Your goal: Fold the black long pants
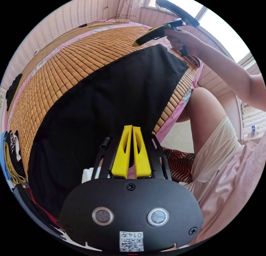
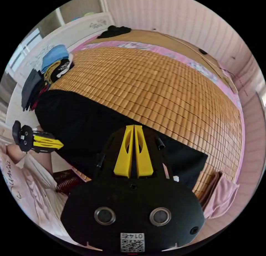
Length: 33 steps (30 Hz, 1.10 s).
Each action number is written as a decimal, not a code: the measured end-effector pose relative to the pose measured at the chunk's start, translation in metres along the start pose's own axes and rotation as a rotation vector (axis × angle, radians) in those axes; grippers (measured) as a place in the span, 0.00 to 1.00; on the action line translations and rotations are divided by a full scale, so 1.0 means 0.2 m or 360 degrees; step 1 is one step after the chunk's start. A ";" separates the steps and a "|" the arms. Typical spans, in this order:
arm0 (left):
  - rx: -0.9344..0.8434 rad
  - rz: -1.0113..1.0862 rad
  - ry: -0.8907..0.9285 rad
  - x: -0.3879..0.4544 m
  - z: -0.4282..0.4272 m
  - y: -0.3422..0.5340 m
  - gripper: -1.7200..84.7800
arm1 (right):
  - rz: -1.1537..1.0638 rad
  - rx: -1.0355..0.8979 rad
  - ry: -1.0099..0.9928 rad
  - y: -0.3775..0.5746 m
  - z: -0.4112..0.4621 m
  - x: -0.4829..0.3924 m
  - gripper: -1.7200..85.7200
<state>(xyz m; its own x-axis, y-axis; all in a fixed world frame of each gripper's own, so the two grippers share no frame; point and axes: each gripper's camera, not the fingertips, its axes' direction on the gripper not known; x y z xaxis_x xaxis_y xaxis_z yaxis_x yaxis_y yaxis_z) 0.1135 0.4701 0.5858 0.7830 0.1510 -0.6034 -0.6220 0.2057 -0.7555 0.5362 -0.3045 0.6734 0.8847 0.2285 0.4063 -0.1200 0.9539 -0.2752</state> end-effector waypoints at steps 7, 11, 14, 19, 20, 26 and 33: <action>0.0018 0.0010 -0.0049 0.04 0.04 0.07 0.01 | -0.0524 -0.0417 0.0090 -0.50 0.47 -0.69 0.01; -0.0018 0.0027 -0.0044 0.03 0.04 0.07 0.01 | -0.0565 -0.0644 0.0148 -0.63 0.57 -0.75 0.01; -0.0020 0.0111 -0.0067 0.04 0.03 0.08 0.01 | -0.0609 -0.0544 0.0255 -0.70 0.56 -0.79 0.01; -0.0074 0.0129 -0.0001 0.00 0.02 0.08 0.01 | -0.0730 -0.0827 0.0291 -0.80 0.72 -0.86 0.01; -0.0077 0.0129 0.0007 0.00 0.01 0.08 0.01 | -0.0746 -0.0846 0.0299 -0.81 0.73 -0.87 0.01; -0.0092 0.0175 -0.0008 0.00 -0.01 0.09 0.01 | -0.0847 -0.1030 0.0386 -0.87 0.82 -0.93 0.01; -0.0107 0.0217 -0.0069 0.01 -0.04 0.11 0.01 | -0.0902 -0.1148 0.0440 -0.85 0.87 -0.91 0.01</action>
<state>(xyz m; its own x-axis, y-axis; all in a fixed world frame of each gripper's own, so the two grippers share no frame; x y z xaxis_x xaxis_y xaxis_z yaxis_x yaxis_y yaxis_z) 0.1015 0.4675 0.5670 0.6899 0.2147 -0.6913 -0.7208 0.1155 -0.6835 0.3163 -0.4747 0.7984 0.8120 -0.3722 0.4495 0.5834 0.5376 -0.6088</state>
